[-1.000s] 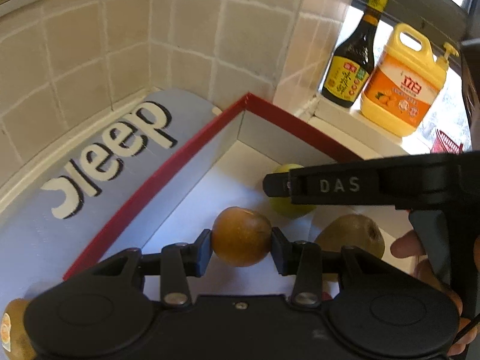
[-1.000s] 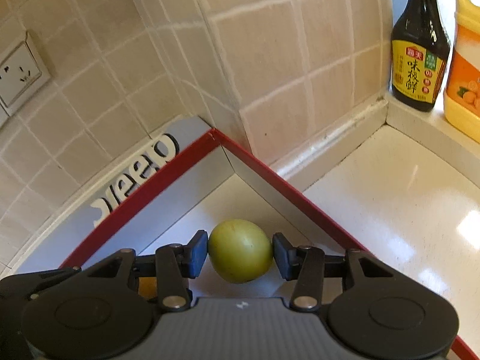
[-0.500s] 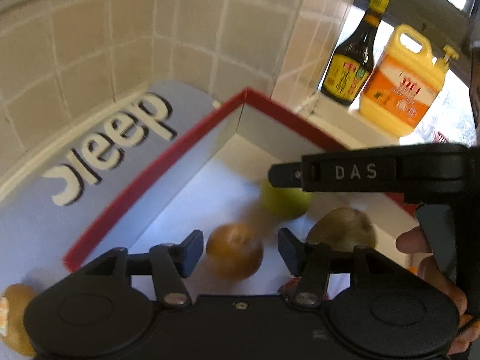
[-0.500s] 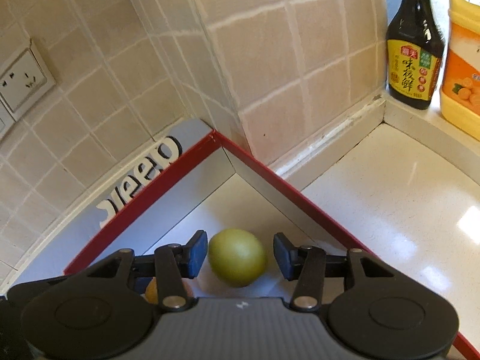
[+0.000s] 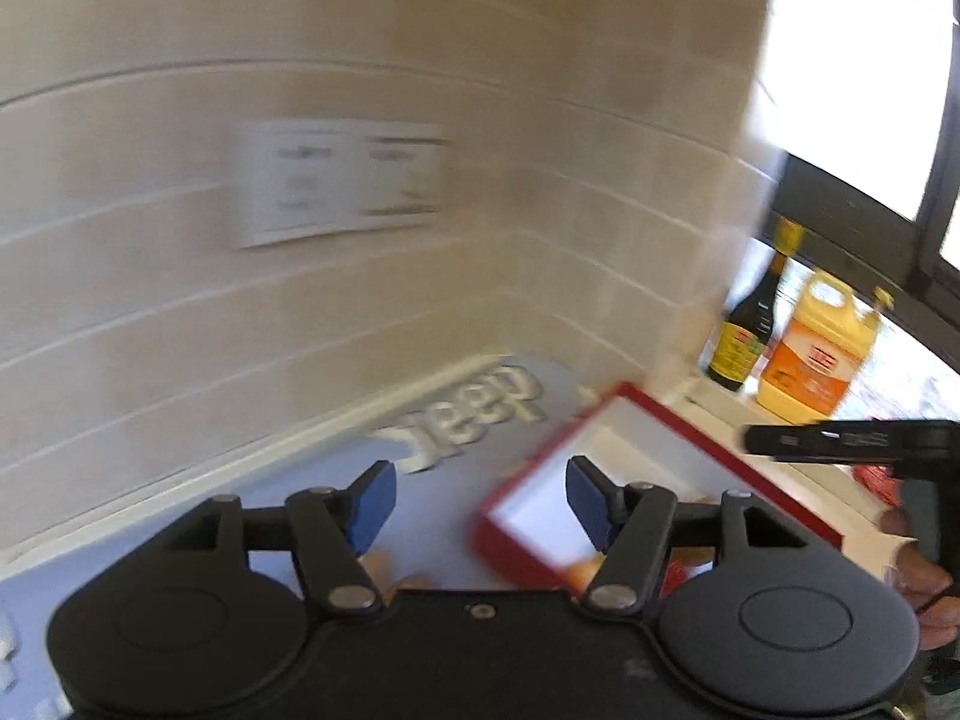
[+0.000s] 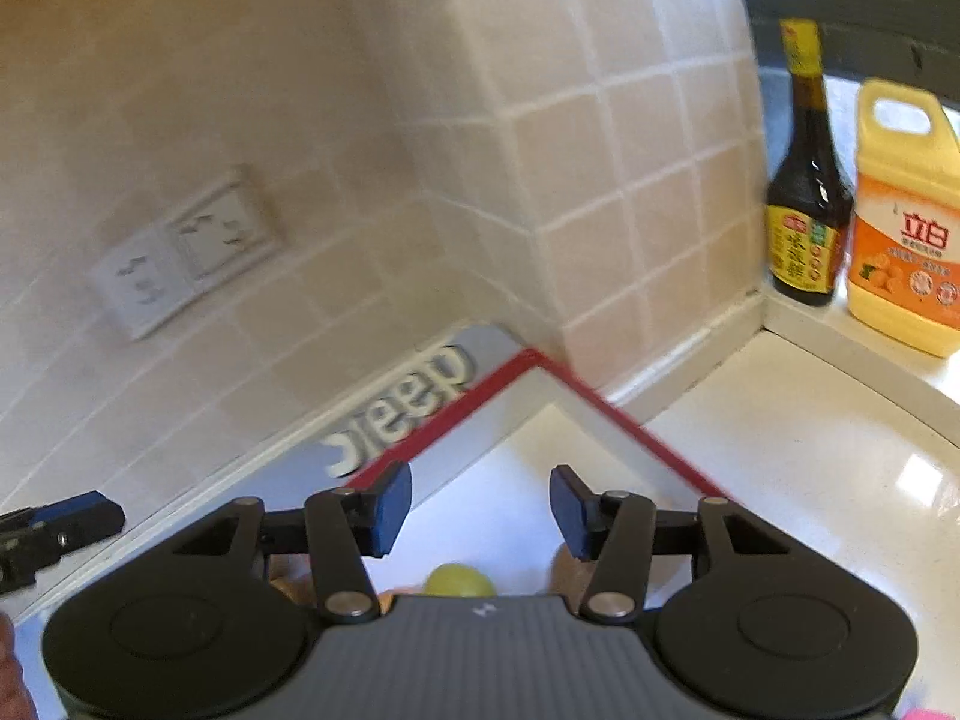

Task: Organize fruits
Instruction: 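Place pear and green apple in the red box and open both tools, then grasp the green apple with the left tool while the right tool grasps a mandarin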

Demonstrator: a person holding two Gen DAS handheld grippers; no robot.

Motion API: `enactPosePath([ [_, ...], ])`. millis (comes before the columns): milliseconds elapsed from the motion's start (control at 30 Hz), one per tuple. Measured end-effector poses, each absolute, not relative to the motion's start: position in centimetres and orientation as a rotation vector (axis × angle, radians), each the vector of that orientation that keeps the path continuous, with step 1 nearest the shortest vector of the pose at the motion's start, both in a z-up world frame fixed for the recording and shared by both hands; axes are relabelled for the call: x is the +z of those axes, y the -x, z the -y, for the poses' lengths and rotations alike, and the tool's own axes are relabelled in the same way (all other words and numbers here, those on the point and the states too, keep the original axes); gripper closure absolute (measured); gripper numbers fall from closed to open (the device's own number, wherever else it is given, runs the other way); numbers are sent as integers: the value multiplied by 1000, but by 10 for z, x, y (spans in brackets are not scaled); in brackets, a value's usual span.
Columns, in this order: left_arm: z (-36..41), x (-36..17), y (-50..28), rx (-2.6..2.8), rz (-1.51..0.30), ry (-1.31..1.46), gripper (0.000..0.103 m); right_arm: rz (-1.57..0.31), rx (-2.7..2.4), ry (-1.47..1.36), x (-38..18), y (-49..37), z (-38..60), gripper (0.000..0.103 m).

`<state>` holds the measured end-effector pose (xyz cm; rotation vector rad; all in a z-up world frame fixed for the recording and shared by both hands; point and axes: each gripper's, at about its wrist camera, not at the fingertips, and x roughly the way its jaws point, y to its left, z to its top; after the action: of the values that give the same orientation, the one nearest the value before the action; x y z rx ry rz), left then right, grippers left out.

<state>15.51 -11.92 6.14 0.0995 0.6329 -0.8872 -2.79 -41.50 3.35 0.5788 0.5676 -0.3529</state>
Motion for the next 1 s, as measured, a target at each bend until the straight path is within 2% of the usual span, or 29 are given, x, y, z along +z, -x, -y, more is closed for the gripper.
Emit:
enactPosePath([
  [233, 46, 39, -137, -762, -695, -86, 27, -643, -169, -456, 34, 56, 337, 45],
  [567, 50, -46, -142, -730, -841, -162, 24, -949, -74, -329, -37, 64, 250, 45],
  [767, 57, -74, -161, -701, -908, -137, 24, -930, -170, -378, -58, 58, 257, 45],
  [833, 60, -79, -168, -694, -921, -129, 24, -907, -179, -410, -62, 51, 263, 49],
  [1000, 76, -86, -176, -703, -918, -153, 24, -878, -193, -368, -64, 40, 256, 48],
])
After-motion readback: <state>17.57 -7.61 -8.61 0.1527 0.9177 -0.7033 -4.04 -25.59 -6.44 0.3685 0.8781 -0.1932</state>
